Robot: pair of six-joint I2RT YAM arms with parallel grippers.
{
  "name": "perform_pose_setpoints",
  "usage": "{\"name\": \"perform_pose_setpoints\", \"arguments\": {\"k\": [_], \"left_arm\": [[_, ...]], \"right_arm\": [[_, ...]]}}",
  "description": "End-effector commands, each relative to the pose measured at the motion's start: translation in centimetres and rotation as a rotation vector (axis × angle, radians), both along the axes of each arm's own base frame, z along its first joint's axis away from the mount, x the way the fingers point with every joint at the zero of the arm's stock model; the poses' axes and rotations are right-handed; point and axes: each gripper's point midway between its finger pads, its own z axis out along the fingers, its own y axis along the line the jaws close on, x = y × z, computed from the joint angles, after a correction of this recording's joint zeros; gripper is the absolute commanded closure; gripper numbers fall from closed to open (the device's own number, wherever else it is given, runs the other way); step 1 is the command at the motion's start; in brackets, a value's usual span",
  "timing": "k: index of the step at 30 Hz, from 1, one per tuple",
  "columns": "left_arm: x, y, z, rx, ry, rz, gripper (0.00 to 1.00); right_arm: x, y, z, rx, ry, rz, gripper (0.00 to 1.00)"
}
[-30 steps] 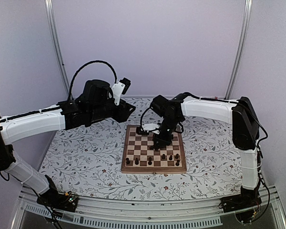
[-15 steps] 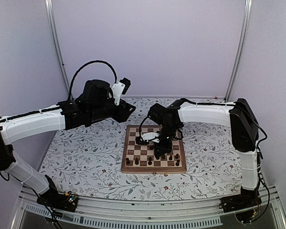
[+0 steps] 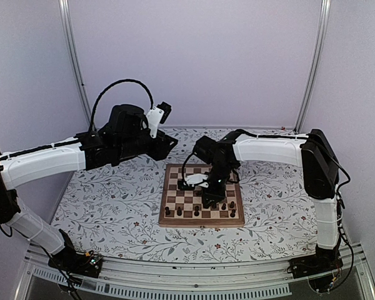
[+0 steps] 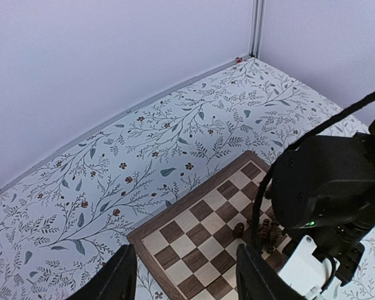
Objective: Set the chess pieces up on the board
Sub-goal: Place the chess piece on the chessboard, then pick up the chess piece from the chessboard.
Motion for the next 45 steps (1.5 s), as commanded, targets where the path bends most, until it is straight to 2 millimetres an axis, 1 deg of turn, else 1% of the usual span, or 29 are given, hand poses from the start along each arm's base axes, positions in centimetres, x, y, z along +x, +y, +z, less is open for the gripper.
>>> {"name": "perform_pose_setpoints", "arguments": {"k": [1,4,8,11,14,18,21,24,26,29,32,34,40,45], "left_arm": [[-0.2,-0.1,2.1,-0.033,-0.032,-0.013,0.45],[-0.1,-0.1,2.1,-0.032,-0.035,-0.012,0.44],[-0.2,-0.1,2.0,-0.032,-0.032,-0.015,0.45],[-0.2,-0.2,2.0,-0.034,-0.031,-0.019,0.45],[-0.2,-0.3,2.0,-0.035,-0.029,-0.02,0.45],[-0.1,-0.1,1.9,-0.03,-0.03,-0.013,0.45],[-0.1,-0.1,2.0,-0.031,-0.032,-0.01,0.45],[-0.1,0.0,2.1,-0.033,-0.034,-0.008,0.44],[-0.1,0.0,2.1,-0.034,-0.032,-0.008,0.42],[-0.2,0.0,2.4,-0.04,-0.035,-0.008,0.41],[-0.2,0.0,2.4,-0.04,-0.034,-0.01,0.41],[-0.3,0.0,2.3,-0.04,-0.032,-0.011,0.41],[-0.2,0.0,2.2,-0.037,-0.032,-0.01,0.41],[-0.3,0.0,2.3,-0.037,-0.035,-0.01,0.41]], "right_arm": [[-0.5,0.4,0.8,0.02,0.006,0.008,0.7],[0.0,0.4,2.5,0.053,-0.015,0.001,0.66],[2.8,-0.7,5.5,0.121,-0.037,-0.069,0.64],[5.9,-1.6,6.7,0.156,-0.088,-0.144,0.63],[8.1,-2.2,6.7,0.154,-0.125,-0.203,0.63],[10.5,-3.0,5.5,0.128,-0.156,-0.265,0.6],[12.6,-4.6,4.7,0.099,-0.188,-0.328,0.59],[13.9,-6.1,4.3,0.082,-0.19,-0.382,0.58],[14.0,-7.1,4.0,0.07,-0.182,-0.404,0.58],[13.3,-7.8,3.5,0.061,-0.167,-0.407,0.56],[12.4,-7.9,3.0,0.061,-0.137,-0.395,0.54],[12.2,-8.0,2.6,0.055,-0.124,-0.392,0.53],[12.9,-8.0,1.6,0.028,-0.132,-0.408,0.53],[12.8,-7.9,0.9,0.021,-0.112,-0.408,0.57]]}}
